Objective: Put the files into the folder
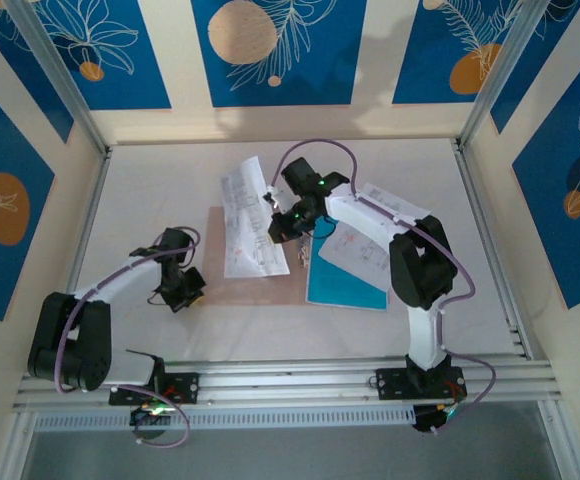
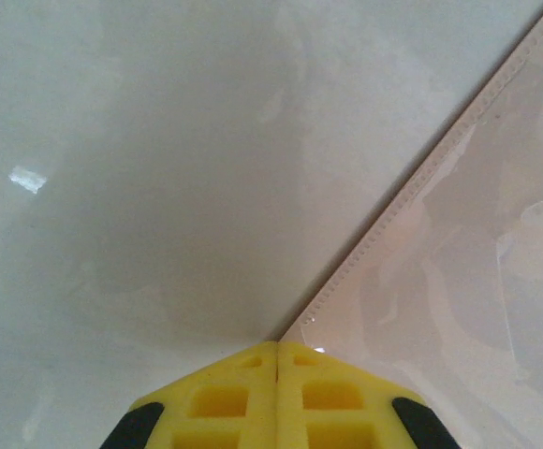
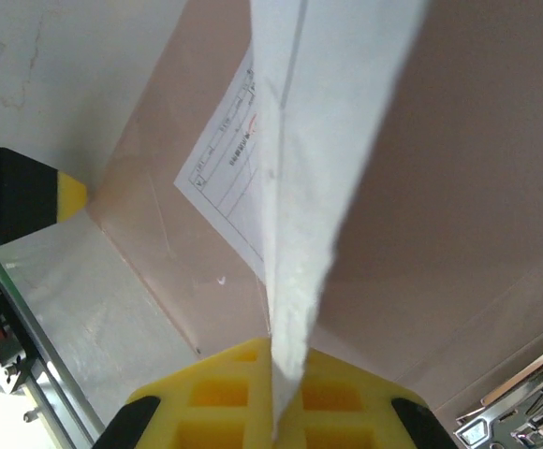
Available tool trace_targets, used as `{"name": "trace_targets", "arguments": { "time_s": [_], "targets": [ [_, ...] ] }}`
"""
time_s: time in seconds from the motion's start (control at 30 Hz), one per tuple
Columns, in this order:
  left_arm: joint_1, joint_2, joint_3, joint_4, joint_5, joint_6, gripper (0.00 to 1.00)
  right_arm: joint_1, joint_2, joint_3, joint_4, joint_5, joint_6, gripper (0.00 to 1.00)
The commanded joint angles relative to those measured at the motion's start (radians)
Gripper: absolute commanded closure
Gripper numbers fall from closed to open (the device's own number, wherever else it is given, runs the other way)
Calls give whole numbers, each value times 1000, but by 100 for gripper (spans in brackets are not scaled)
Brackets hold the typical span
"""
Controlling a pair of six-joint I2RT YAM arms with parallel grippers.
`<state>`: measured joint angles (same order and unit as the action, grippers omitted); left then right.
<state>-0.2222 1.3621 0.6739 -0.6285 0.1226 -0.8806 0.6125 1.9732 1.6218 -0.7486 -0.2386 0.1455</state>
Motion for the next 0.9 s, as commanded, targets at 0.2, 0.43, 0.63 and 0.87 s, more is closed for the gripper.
{"name": "trace_targets", "arguments": {
  "time_s": [0.2, 0.43, 0.63, 0.87],
  "targets": [
    [11, -16, -33, -39, 9, -13, 100, -30, -54, -86, 55, -92, -31, 100],
    [11, -1, -30, -25, 11, -18, 100, -46, -109, -129, 39, -102, -43, 100],
    [11, 9, -29, -13, 14, -19, 100, -47, -146, -182, 27, -120, -42, 100],
    [12, 3, -22, -23, 2, -10, 100, -47, -141, -226, 40, -152, -24, 100]
  ]
}}
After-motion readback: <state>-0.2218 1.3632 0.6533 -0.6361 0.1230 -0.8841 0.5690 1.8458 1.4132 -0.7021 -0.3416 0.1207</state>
